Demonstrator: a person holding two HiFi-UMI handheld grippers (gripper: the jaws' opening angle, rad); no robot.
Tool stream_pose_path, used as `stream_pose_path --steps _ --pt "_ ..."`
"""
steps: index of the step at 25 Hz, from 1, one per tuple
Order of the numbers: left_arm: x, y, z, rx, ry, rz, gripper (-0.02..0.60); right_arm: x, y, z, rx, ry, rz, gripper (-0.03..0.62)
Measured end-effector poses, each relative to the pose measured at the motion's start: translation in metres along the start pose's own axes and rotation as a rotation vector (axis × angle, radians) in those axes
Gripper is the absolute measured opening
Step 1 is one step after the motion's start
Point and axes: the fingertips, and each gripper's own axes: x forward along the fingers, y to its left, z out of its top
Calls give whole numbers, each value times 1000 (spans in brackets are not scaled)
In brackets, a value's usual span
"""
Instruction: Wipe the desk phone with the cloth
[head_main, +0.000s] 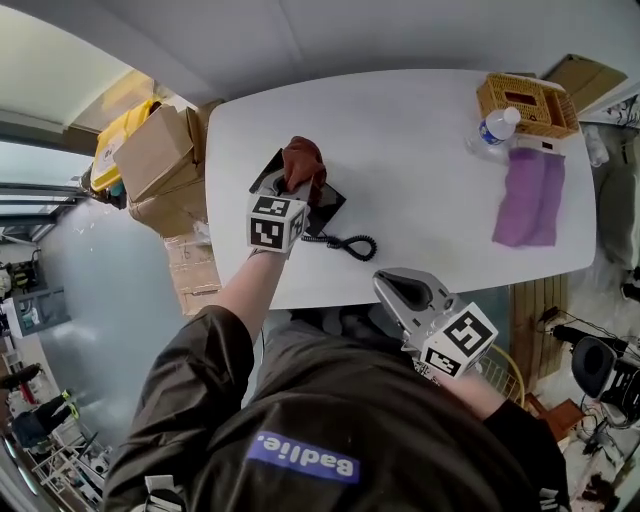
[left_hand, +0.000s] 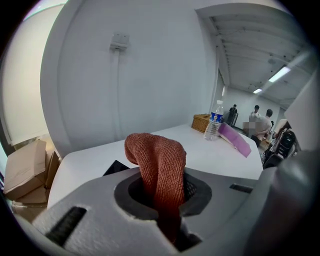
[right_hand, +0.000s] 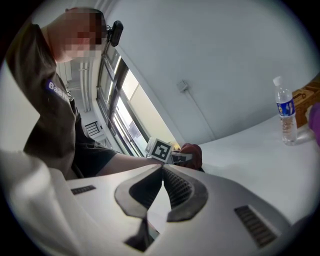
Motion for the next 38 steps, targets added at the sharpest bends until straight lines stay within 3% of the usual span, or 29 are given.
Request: stream_pose_path --steps 12,16,27,38 --pt "19 -91 -45 -15 118 -158 54 -13 -3 -8 31 -8 -12 29" --pt "11 -111 -53 -48 117 -199 54 -16 -4 -10 36 -11 -27 29" --pt "-99 -118 -12 -67 -55 -303 54 4 39 3 -7 -49 -49 29" --pt "-239 -82 -4 -73 -230 -389 54 54 134 -2 -81 -76 -102 29"
